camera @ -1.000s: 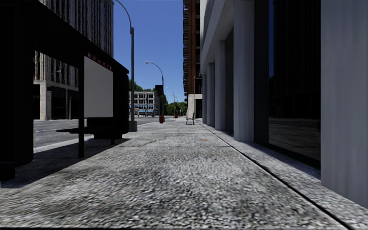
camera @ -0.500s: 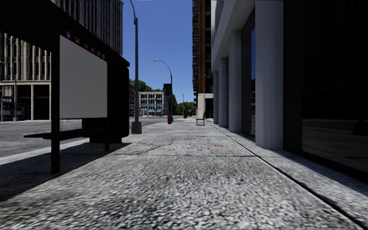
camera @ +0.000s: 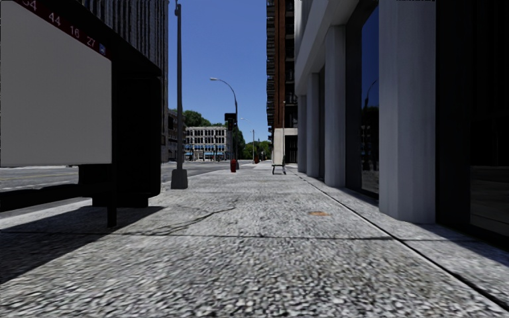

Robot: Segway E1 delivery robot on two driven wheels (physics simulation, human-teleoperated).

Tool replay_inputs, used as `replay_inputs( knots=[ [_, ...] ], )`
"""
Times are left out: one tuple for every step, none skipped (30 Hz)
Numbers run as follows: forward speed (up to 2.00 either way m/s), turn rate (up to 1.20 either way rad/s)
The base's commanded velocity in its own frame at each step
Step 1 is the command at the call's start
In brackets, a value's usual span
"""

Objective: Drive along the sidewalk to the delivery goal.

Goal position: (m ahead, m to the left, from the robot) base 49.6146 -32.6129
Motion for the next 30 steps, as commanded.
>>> replay_inputs(
  knots=[
    [2.0,0.0],
    [2.0,0.0],
    [2.0,0.0],
    [2.0,0.0],
    [2.0,0.0],
    [2.0,0.0],
    [2.0,0.0],
    [2.0,0.0],
    [2.0,0.0],
    [2.0,0.0],
    [2.0,0.0],
    [2.0,0.0],
    [2.0,0.0],
    [2.0,0.0],
    [2.0,0.0],
    [2.0,0.0],
    [2.0,0.0],
    [2.0,0.0],
    [2.0,0.0],
    [2.0,0.0],
    [2.0,0.0],
    [2.0,0.0],
    [2.0,0.0],
    [2.0,0.0],
    [2.0,0.0],
    [2.0,0.0],
    [2.0,0.0],
    [2.0,0.0],
    [2.0,0.0],
    [2.0,0.0]
  ],
)
